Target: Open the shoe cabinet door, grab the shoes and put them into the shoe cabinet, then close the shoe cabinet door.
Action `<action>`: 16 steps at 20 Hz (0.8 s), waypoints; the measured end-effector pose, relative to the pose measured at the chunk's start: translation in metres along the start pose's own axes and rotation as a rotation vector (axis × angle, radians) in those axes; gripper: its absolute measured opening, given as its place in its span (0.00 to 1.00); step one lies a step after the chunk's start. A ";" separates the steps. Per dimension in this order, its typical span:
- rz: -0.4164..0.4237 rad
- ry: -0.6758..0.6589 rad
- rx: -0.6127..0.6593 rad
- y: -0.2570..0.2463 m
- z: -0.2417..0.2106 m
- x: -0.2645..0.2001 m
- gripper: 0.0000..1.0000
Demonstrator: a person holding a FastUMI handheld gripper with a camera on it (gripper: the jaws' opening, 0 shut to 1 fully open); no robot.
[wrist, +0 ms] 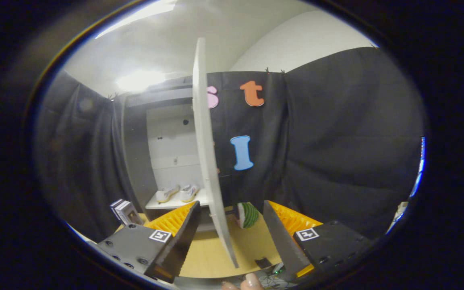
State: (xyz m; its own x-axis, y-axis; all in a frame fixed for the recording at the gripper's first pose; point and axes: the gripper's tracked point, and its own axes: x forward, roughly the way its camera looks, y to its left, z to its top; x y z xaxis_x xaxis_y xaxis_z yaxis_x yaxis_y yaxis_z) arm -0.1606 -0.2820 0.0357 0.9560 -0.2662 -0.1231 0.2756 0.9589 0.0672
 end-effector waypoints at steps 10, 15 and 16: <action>0.098 -0.022 -0.088 -0.054 -0.004 0.165 0.96; 0.199 0.017 -0.060 -0.026 -0.021 0.205 0.96; 0.217 0.014 -0.068 -0.020 -0.021 0.206 0.96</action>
State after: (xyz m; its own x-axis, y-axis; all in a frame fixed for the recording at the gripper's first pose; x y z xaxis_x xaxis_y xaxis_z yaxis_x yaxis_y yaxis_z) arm 0.0285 -0.3541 -0.0120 0.9906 -0.0524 -0.1265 0.0562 0.9981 0.0263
